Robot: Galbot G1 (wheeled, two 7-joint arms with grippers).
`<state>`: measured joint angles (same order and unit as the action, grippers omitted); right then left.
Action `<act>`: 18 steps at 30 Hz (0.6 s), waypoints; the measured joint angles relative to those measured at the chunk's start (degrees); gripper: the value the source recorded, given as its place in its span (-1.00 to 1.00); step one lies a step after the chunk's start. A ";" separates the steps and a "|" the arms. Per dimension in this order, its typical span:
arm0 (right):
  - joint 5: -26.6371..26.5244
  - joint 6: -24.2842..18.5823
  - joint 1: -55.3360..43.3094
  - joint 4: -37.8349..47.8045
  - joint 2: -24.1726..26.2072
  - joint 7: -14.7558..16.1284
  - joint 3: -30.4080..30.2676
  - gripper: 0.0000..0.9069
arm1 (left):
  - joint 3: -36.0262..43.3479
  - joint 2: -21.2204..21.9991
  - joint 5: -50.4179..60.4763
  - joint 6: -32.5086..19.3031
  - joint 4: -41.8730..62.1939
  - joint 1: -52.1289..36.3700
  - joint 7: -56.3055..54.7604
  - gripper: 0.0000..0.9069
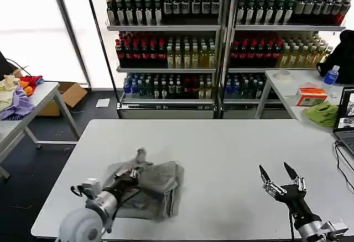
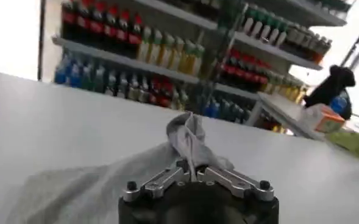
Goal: Fold and organize the clothes.
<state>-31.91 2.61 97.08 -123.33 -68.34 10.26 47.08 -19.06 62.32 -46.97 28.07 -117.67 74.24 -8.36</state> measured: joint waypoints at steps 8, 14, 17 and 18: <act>-0.03 0.37 0.20 -0.38 -0.41 0.04 -0.16 1.00 | 5.88 2.15 2.22 0.40 2.67 -1.29 -0.02 1.00; -0.01 0.39 0.45 -0.51 -0.31 0.05 -0.15 1.00 | 6.96 2.74 3.50 0.92 2.29 -1.68 -0.31 1.00; -0.02 0.51 0.28 -0.41 -0.32 0.01 -0.27 1.00 | 6.91 2.23 3.84 1.47 0.54 -0.98 -0.19 1.00; -0.10 0.56 0.19 -0.41 -0.29 0.01 -0.27 1.00 | 6.78 2.02 3.94 1.70 -0.20 -0.60 -0.09 1.00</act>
<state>-32.01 3.18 97.27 -123.74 -68.63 10.27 46.81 -12.28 64.35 -43.03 29.77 -117.87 73.64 -8.45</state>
